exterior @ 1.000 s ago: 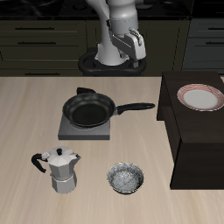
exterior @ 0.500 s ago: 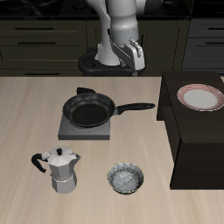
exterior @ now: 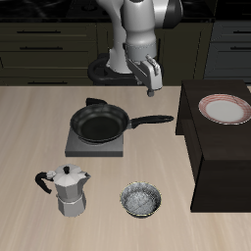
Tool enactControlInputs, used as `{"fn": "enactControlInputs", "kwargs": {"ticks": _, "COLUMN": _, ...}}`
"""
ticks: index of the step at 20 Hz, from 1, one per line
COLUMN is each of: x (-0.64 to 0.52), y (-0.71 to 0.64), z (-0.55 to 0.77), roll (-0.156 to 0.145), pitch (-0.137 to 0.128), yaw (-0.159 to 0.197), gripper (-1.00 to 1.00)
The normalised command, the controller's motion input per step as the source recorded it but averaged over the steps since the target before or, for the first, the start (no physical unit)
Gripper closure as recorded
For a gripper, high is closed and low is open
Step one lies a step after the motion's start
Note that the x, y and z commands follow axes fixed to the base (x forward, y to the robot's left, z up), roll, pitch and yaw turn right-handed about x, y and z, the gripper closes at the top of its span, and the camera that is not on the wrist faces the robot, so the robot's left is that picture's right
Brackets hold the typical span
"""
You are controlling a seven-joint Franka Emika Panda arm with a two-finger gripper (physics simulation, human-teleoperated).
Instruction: Place the frypan on the top layer of the shelf
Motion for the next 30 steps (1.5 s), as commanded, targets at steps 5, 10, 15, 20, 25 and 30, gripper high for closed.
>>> {"fn": "enactControlInputs", "kwargs": {"ticks": 5, "x": -0.04, "y": 0.09, "z": -0.20, "roll": 0.009, "pitch": 0.015, "yaw": -0.029, "gripper": -1.00}}
{"fn": "enactControlInputs", "kwargs": {"ticks": 10, "x": -0.04, "y": 0.09, "z": -0.11, "roll": 0.011, "pitch": -0.003, "yaw": -0.010, "gripper": -1.00}}
{"fn": "enactControlInputs", "kwargs": {"ticks": 15, "x": 0.08, "y": 0.19, "z": -0.34, "roll": 0.015, "pitch": 0.012, "yaw": 0.039, "gripper": -1.00}}
{"fn": "enactControlInputs", "kwargs": {"ticks": 20, "x": 0.11, "y": 0.04, "z": -0.17, "roll": -0.004, "pitch": 0.017, "yaw": 0.029, "gripper": -1.00}}
{"fn": "enactControlInputs", "kwargs": {"ticks": 25, "x": 0.09, "y": 0.02, "z": -0.15, "roll": -0.009, "pitch": 0.023, "yaw": 0.017, "gripper": -1.00}}
{"fn": "enactControlInputs", "kwargs": {"ticks": 30, "x": 0.10, "y": -0.04, "z": -0.18, "roll": -0.010, "pitch": 0.037, "yaw": -0.007, "gripper": -1.00}}
